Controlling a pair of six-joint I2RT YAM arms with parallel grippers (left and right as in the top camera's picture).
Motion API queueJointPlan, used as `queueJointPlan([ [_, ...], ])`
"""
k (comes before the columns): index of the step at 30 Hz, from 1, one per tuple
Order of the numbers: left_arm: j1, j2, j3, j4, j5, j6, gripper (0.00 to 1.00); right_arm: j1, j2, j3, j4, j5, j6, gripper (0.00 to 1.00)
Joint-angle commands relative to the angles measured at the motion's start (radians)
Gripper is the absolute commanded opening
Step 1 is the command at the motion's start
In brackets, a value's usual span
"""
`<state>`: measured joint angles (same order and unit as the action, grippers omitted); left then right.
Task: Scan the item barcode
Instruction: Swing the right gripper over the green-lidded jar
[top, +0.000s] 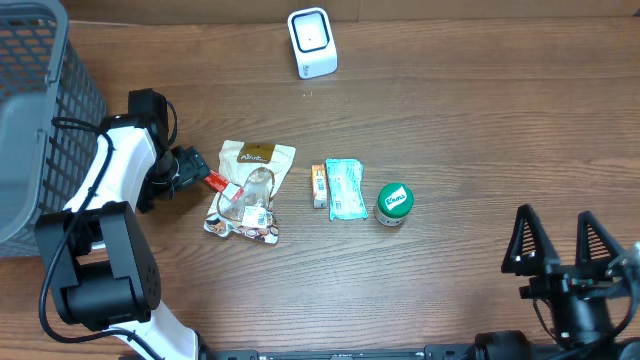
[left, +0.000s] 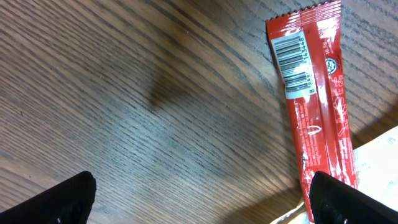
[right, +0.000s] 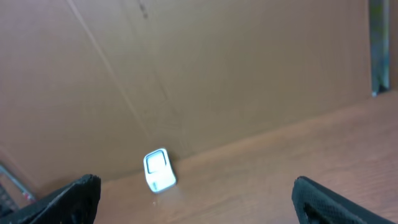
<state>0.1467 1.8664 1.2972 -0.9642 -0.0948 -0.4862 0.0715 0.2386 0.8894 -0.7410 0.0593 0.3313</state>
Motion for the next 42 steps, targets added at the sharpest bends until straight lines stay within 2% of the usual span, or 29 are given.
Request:
queueJointPlan([
  [1, 0.01, -0.002, 0.02, 0.001, -0.028, 0.015, 1.0, -0.006, 0.147, 0.153, -0.079, -0.061, 0.037, 1.0],
  [7, 0.01, -0.002, 0.02, 0.001, -0.028, 0.015, 1.0, -0.006, 0.457, 0.532, -0.403, -0.114, 0.052, 1.0],
  [14, 0.01, -0.002, 0.02, 0.002, -0.028, 0.015, 1.0, -0.006, 0.869, 1.078, -0.908, -0.114, 0.095, 1.0],
  [15, 0.01, -0.002, 0.02, 0.001, -0.028, 0.015, 1.0, -0.006, 0.926, 1.144, -0.953, -0.115, 0.094, 1.0],
  [18, 0.01, -0.002, 0.02, 0.002, -0.027, 0.015, 1.0, -0.004, 1.034, 1.25, -0.94, -0.199, 0.065, 1.0],
  [23, 0.01, -0.002, 0.02, 0.002, -0.028, 0.015, 1.0, -0.004, 1.133, 1.291, -0.851, -0.253, 0.066, 1.0],
  [28, 0.01, -0.002, 0.02, 0.001, -0.028, 0.015, 1.0, -0.004, 1.204, 1.29, -0.879, -0.303, 0.066, 1.0],
  [31, 0.01, -0.002, 0.02, 0.001, -0.027, 0.015, 1.0, -0.004, 1.251, 1.289, -0.918, -0.308, 0.072, 0.89],
  [34, 0.01, -0.002, 0.02, 0.001, -0.028, 0.015, 1.0, 0.0, 1.302, 1.276, -0.953, -0.308, 0.113, 0.84],
  [42, 0.01, -0.002, 0.02, 0.002, -0.028, 0.015, 1.0, 0.06, 1.397, 1.117, -0.933, -0.24, 0.286, 0.84],
])
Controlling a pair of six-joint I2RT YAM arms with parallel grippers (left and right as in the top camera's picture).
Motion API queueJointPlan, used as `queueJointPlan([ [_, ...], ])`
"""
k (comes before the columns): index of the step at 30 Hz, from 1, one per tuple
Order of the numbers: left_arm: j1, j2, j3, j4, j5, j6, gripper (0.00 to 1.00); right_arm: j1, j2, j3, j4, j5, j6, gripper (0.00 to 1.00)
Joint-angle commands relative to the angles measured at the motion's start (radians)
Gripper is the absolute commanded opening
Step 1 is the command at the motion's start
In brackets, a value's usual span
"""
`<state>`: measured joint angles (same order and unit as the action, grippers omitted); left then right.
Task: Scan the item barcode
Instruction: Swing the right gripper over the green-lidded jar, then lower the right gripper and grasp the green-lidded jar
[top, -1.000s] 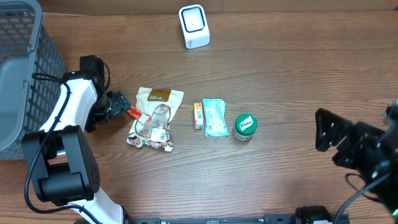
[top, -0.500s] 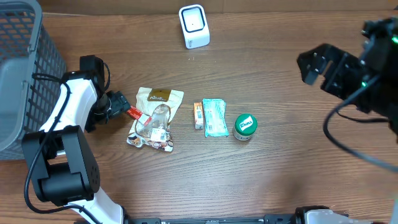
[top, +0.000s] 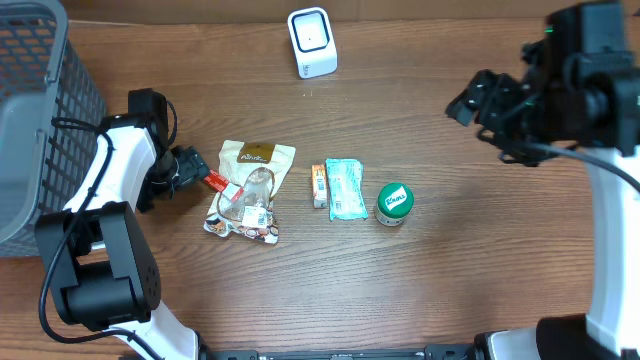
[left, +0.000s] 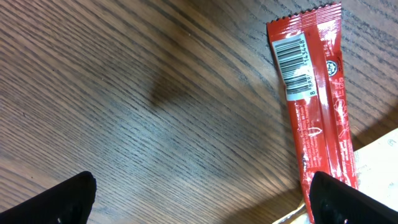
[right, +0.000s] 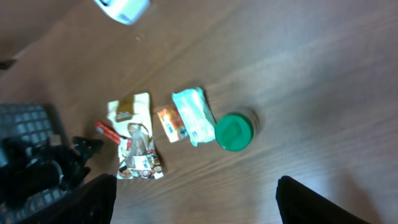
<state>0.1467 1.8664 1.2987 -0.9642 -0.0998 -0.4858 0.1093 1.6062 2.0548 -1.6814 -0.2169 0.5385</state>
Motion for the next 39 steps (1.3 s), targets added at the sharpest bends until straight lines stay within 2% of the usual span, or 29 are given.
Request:
queueJointPlan([
  [1, 0.01, -0.002, 0.019, 0.001, -0.023, 0.014, 1.0, 0.031, 0.042, -0.072, 0.013, 0.042, 0.09, 0.85],
  [6, 0.01, -0.002, 0.019, 0.001, -0.023, 0.014, 1.0, 0.083, 0.1, -0.21, 0.077, 0.044, 0.108, 0.93],
  [12, 0.01, -0.002, 0.019, 0.002, -0.023, 0.014, 1.0, 0.14, 0.171, -0.351, 0.197, 0.045, 0.2, 0.94],
  [22, 0.01, -0.002, 0.019, 0.001, -0.023, 0.014, 1.0, 0.241, 0.255, -0.417, 0.22, 0.192, 0.388, 0.96],
  [31, 0.01, -0.002, 0.019, 0.001, -0.023, 0.014, 1.0, 0.284, 0.263, -0.489, 0.28, 0.216, 0.405, 0.98],
  [39, 0.01, -0.002, 0.019, 0.001, -0.023, 0.014, 0.99, 0.284, 0.263, -0.643, 0.389, 0.153, 0.404, 0.98],
])
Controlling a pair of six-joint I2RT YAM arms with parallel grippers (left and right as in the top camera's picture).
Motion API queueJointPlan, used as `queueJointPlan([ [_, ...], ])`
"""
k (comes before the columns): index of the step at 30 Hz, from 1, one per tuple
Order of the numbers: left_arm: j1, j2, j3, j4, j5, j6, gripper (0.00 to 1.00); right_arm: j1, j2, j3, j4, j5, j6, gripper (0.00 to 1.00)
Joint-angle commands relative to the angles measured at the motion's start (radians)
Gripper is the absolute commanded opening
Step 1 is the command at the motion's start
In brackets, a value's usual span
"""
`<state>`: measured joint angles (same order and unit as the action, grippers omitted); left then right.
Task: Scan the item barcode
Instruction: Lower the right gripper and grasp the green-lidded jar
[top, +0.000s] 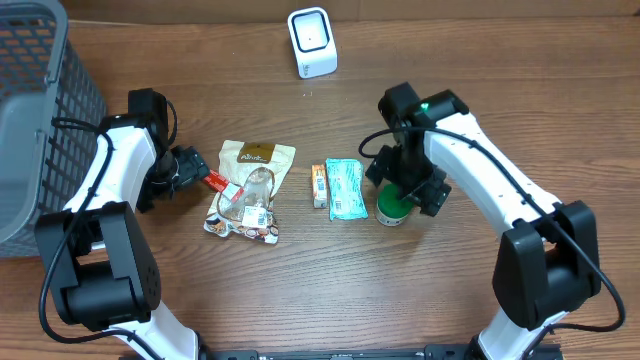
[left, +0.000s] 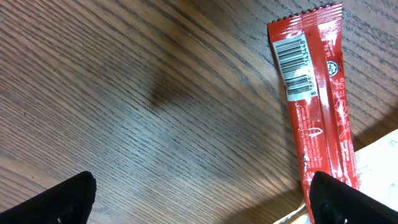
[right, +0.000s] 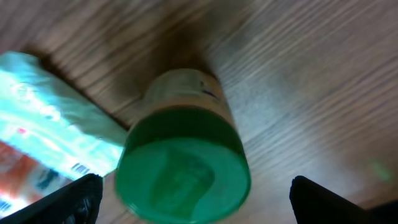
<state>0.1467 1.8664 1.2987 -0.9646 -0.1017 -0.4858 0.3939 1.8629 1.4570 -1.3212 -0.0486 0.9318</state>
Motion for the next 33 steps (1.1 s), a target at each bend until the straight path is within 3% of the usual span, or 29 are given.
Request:
queueJointPlan([
  [1, 0.01, -0.002, 0.019, 0.002, -0.021, 0.014, 1.0, 0.0, 0.006, -0.059, 0.045, -0.018, 0.011, 0.98],
  [6, 0.01, -0.002, 0.019, 0.002, -0.021, 0.014, 1.0, 0.0, 0.006, -0.083, 0.083, -0.023, 0.011, 0.93],
  [12, 0.01, -0.002, 0.019, 0.002, -0.021, 0.014, 1.0, 0.0, 0.006, -0.083, 0.075, -0.023, 0.003, 0.8],
  [15, 0.01, -0.002, 0.019, 0.002, -0.021, 0.014, 1.0, 0.0, 0.006, -0.083, 0.066, -0.016, -0.003, 0.8],
  [27, 0.01, -0.002, 0.019, 0.002, -0.021, 0.014, 1.0, 0.0, 0.006, -0.083, 0.114, 0.088, -0.28, 0.71],
  [33, 0.01, -0.002, 0.019, 0.002, -0.021, 0.014, 1.0, 0.0, 0.006, -0.083, 0.12, 0.212, -0.339, 0.7],
])
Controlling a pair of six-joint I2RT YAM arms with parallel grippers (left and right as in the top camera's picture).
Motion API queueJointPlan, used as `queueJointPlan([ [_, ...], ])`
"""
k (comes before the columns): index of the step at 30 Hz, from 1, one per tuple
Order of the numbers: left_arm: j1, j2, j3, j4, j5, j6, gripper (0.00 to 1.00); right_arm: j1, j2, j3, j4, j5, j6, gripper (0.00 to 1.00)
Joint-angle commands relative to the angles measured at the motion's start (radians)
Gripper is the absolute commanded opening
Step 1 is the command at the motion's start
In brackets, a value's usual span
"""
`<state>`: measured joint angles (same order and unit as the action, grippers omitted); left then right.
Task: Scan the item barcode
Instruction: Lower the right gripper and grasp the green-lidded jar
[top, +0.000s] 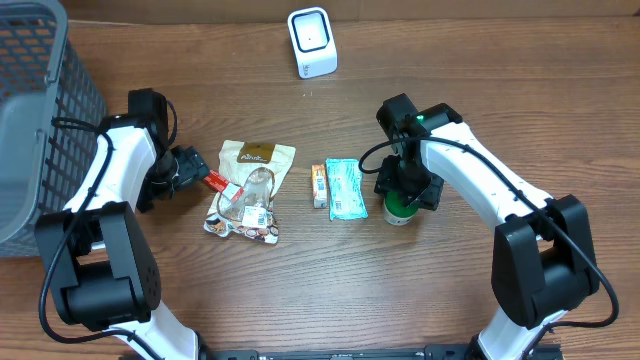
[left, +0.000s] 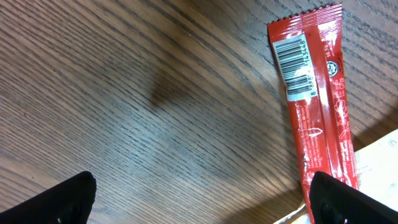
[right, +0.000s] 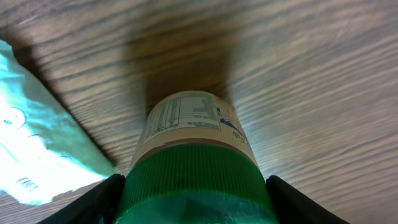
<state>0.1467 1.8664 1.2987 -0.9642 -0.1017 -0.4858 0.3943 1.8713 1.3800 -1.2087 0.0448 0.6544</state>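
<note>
A jar with a green lid (right: 193, 162) stands upright on the wooden table, right of centre (top: 399, 212). My right gripper (right: 196, 202) is down over it (top: 405, 185), a finger pressed against each side of the lid, shut on the jar. The white barcode scanner (top: 312, 42) stands at the back of the table. Left of the pile of items, my left gripper (left: 202, 202) hangs open low over bare wood (top: 188, 166). A red stick packet (left: 314, 118) with its barcode facing up lies by its right finger.
A grey mesh basket (top: 40, 110) fills the left edge. Between the grippers lie a beige snack pouch (top: 257, 155), a crumpled clear wrapper (top: 245, 208), a small orange box (top: 318, 185) and a teal packet (top: 345, 188), which lies right next to the jar.
My right gripper has come lower over the green-lidded jar, and its fingers, then wide apart, now press on the lid. The left arm has not moved.
My right gripper first stood open at the near right edge, looking toward the scanner. It was then high over the right side of the table, then open just above the jar, and now shut on its lid. The left gripper has stayed open beside the red packet.
</note>
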Motion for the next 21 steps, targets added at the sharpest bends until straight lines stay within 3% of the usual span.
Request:
queueJointPlan([
  [1, 0.01, -0.002, 0.019, 0.002, -0.021, 0.014, 1.0, -0.001, -0.002, -0.006, 0.012, 0.136, -0.062, 0.7],
  [21, 0.01, -0.002, 0.019, 0.001, -0.021, 0.014, 0.99, -0.003, -0.003, 0.021, 0.082, 0.134, -0.159, 0.7],
])
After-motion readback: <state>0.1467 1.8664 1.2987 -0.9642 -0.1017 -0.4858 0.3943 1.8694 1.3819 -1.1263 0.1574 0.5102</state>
